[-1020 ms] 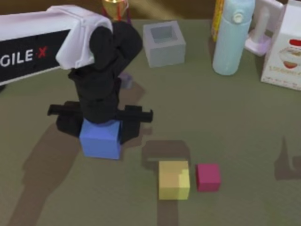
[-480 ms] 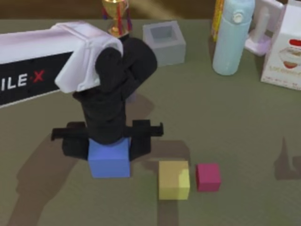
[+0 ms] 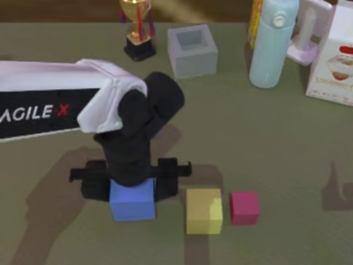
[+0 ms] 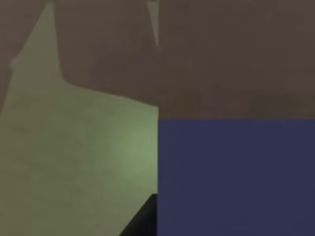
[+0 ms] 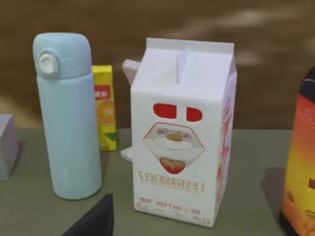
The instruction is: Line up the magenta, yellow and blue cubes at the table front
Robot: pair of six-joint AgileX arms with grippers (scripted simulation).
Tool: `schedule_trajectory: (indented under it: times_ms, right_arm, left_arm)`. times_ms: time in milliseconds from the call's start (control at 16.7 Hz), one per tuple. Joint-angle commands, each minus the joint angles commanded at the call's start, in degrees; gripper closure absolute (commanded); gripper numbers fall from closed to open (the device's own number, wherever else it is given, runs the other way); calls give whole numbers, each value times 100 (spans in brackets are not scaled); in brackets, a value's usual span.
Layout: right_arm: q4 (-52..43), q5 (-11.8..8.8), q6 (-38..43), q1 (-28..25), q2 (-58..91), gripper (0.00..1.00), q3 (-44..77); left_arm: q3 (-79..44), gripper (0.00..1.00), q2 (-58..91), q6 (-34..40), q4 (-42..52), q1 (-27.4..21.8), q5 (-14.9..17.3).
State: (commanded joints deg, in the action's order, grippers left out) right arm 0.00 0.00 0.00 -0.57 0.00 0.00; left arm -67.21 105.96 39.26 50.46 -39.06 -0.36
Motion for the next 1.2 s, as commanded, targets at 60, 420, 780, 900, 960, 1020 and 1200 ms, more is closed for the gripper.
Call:
schedule_trajectory:
  times_ms: [60,420,780,900,960,1020,1200]
  right_arm:
    - [0,0,0,0,0,0,0]
    - [0,0,0,0,0,0,0]
    - [0,0,0,0,0,0,0]
    - [0,0,0,0,0,0,0]
    - [0,0,0,0,0,0,0]
    - [0,0,0,0,0,0,0]
    - [0,0,0,0,0,0,0]
  left_arm:
    - [128,100,69,0,-198,-4,3]
    - [302,100,172,3,-430,-14,6]
    - [302,55,172,3,-430,-14,6]
    - [302,40,172,3,-430,-14,6]
    - [302,32,172,3,-430,-14,6]
    - [302,25,172,3,-430,-14,6]
    - [302,2,172,3,-430,-14,6]
